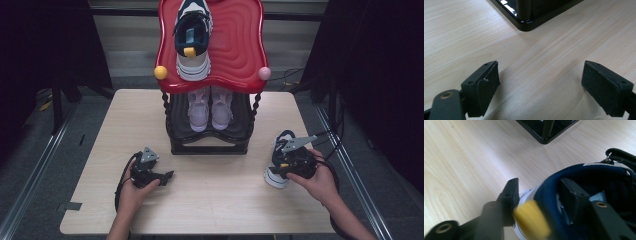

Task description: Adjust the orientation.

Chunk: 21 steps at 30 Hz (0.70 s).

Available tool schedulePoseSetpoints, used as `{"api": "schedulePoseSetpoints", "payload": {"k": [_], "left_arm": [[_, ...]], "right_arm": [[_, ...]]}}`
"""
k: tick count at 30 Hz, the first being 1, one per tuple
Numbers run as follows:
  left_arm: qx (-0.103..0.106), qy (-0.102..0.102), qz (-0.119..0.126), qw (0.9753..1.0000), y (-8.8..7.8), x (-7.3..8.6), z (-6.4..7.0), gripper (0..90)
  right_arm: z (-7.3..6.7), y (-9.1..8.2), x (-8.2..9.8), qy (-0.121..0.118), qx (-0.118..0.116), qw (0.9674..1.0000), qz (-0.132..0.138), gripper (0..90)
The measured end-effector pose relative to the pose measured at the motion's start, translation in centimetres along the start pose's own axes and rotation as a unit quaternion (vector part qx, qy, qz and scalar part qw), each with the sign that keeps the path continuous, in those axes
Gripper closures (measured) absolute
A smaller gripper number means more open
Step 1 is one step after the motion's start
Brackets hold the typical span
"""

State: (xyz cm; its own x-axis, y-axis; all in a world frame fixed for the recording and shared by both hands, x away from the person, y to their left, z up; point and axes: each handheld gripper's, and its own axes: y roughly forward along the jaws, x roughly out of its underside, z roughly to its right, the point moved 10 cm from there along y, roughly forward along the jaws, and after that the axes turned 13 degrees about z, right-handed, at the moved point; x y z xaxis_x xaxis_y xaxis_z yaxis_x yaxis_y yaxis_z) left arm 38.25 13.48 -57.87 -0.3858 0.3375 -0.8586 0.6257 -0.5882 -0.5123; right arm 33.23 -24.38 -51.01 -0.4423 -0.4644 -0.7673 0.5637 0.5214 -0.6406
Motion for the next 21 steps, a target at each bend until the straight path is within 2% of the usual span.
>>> {"api": "schedulePoseSetpoints", "payload": {"k": [3,7,10,13,16,17,21], "left_arm": [[0.0,0.0,0.0,1.0,0.0,0.0,0.0,14.1],[0.0,0.0,0.0,1.0,0.0,0.0,0.0,14.1],[0.0,0.0,0.0,1.0,0.0,0.0,0.0,14.1],[0.001,0.0,0.0,1.0,0.0,0.0,0.0,14.1],[0.001,0.0,0.0,1.0,0.0,0.0,0.0,14.1],[0.001,0.0,0.0,1.0,0.0,0.0,0.0,14.1],[0.001,0.0,0.0,1.0,0.0,0.0,0.0,14.1]], "right_arm": [[-0.8,-0.1,-0.1,0.003,-0.009,0.9999,-0.007,58.9],[-1.6,-0.1,-0.3,-0.009,-0.011,0.9998,-0.016,62.8],[-2.4,0.0,-0.5,-0.002,-0.029,0.9995,-0.012,63.7],[-3.0,0.2,-0.7,0.012,-0.04,0.9989,-0.022,55.1],[-2.8,0.3,-0.9,0.006,-0.043,0.9982,-0.042,49.6],[-2.9,0.1,-0.9,0.01,-0.046,0.9973,-0.056,46.7],[-2.7,-0.1,-0.8,-0.009,-0.06,0.994,-0.091,41.5]]}}
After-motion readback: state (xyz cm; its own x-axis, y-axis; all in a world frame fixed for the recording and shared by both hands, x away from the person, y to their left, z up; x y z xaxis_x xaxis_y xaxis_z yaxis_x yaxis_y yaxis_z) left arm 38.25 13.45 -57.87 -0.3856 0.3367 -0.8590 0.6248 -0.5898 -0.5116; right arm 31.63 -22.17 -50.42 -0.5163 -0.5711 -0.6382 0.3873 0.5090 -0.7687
